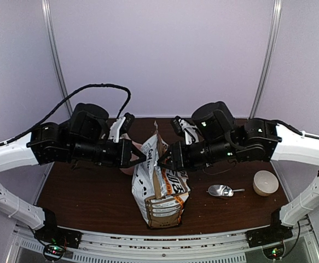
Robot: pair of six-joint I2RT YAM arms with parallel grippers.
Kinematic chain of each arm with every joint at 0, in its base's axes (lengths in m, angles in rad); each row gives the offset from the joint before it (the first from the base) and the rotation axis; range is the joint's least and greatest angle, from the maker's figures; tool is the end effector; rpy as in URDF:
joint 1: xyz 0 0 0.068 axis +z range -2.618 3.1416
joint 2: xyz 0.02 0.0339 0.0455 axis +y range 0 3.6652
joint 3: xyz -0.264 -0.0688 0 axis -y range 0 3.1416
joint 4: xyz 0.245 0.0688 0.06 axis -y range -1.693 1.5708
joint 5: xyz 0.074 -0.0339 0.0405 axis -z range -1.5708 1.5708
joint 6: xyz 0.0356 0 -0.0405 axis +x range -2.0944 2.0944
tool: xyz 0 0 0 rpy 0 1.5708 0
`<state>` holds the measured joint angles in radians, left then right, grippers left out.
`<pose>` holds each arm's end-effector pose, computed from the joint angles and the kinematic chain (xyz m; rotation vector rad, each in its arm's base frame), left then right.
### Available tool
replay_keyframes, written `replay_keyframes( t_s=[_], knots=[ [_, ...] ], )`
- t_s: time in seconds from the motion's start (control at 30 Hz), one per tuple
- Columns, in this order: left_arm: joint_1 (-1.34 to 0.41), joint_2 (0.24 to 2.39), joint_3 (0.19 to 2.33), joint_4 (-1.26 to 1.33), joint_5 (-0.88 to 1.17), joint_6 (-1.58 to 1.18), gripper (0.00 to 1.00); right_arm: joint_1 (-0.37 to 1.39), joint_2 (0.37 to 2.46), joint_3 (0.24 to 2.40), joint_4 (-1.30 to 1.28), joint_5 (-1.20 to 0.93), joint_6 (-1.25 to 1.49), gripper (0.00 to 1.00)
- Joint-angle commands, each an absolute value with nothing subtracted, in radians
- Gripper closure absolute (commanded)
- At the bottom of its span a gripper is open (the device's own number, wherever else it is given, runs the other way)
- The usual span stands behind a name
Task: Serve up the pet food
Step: Open the pet food bag at the center of the board.
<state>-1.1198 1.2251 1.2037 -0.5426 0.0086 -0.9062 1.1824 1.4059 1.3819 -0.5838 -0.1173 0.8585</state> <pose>0.1171 -0.2426 0.3580 0.2596 2.3681 -1.1185 0.1146 0.2911 0.3656 -0.4743 2.4319 1.1790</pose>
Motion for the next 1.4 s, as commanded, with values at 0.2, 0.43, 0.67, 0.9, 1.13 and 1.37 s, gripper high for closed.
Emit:
replay_keyframes(
  t_s=[0.2, 0.43, 0.67, 0.9, 1.13, 1.37],
  knots=[
    [-1.112, 1.243, 1.237, -0.456, 0.054, -0.906, 0.74, 1.182, 1.422, 1.346, -0.463, -0.178, 0.882, 0.84],
    [-1.108, 1.236, 1.235, -0.451, 0.045, -0.908, 0.69, 1.172, 1.430, 1.330, -0.456, -0.169, 0.882, 0.89],
    [-1.094, 1.232, 1.223, -0.442, 0.032, -0.899, 0.60, 1.163, 1.430, 1.322, -0.470, -0.138, 0.882, 0.86],
    [-1.025, 1.228, 1.225, -0.414, 0.017, -0.833, 0.49, 1.148, 1.452, 1.302, -0.384, -0.212, 0.858, 0.83],
    [-0.926, 1.222, 1.229, -0.375, 0.074, -0.688, 0.33, 1.135, 1.476, 1.305, -0.246, -0.380, 0.808, 1.00],
    [-0.925, 1.078, 1.026, -0.198, 0.138, -0.415, 0.24, 1.127, 1.386, 1.305, -0.283, -0.387, 0.624, 0.74]
  ],
)
